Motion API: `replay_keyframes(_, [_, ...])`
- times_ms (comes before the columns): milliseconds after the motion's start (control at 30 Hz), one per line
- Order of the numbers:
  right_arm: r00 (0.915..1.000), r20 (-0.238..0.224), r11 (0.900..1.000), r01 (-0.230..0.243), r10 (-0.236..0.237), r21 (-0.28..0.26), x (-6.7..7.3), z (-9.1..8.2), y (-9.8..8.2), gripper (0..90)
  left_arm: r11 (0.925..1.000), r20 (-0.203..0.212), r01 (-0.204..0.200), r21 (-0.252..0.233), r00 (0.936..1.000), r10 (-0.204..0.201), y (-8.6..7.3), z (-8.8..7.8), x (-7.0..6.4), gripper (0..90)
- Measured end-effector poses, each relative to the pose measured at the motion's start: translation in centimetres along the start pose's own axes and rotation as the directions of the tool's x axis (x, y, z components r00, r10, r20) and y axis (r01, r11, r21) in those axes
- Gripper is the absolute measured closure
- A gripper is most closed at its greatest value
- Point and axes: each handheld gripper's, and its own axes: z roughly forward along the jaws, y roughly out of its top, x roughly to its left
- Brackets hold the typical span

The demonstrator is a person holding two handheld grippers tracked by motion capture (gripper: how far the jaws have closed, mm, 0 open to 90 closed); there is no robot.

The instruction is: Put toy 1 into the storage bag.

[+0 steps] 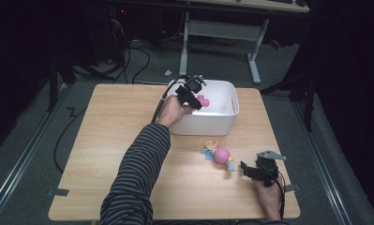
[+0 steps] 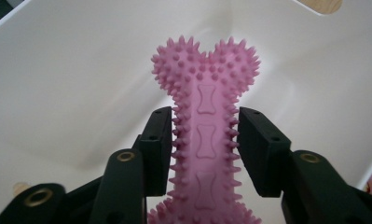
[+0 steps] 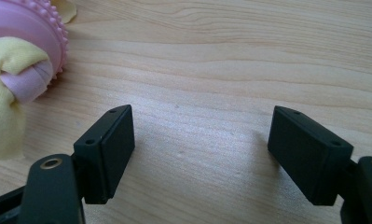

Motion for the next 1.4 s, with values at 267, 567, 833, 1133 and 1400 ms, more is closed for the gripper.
replay_keyframes(267, [1.0, -0.002, 1.0, -0.001, 0.001, 0.0, 0.0, 0.0, 0.0, 22.7, 0.9994, -0.013, 0.01, -0.032, 0.9999, -0.011, -0.1, -1.2, 0.0, 41.8])
replay_keyframes(567, [1.0, -0.002, 1.0, -0.003, 0.003, -0.002, 0.0, 0.0, 0.0, 22.7, 0.9935, -0.017, 0.003, -0.113, 0.9998, -0.005, -0.8, -4.3, -0.3, 37.9])
replay_keyframes(833, [1.0, -0.001, 1.0, -0.003, 0.003, -0.002, 0.0, 0.0, 0.0, 22.7, 0.9872, -0.019, 0.006, -0.159, 0.9998, -0.01, -2.1, -6.2, -0.5, 37.5])
replay_keyframes(1133, [1.0, -0.002, 1.0, -0.003, 0.003, -0.002, 0.0, 0.0, 0.0, 22.7, 0.9821, -0.021, 0.012, -0.188, 0.9997, -0.016, -3.5, -7.6, -0.4, 37.3])
replay_keyframes(1400, [1.0, -0.002, 1.0, -0.003, 0.003, -0.002, 0.0, 0.0, 0.0, 22.7, 0.9767, -0.021, 0.018, -0.214, 0.9995, -0.023, -5.0, -9.0, -0.4, 37.2])
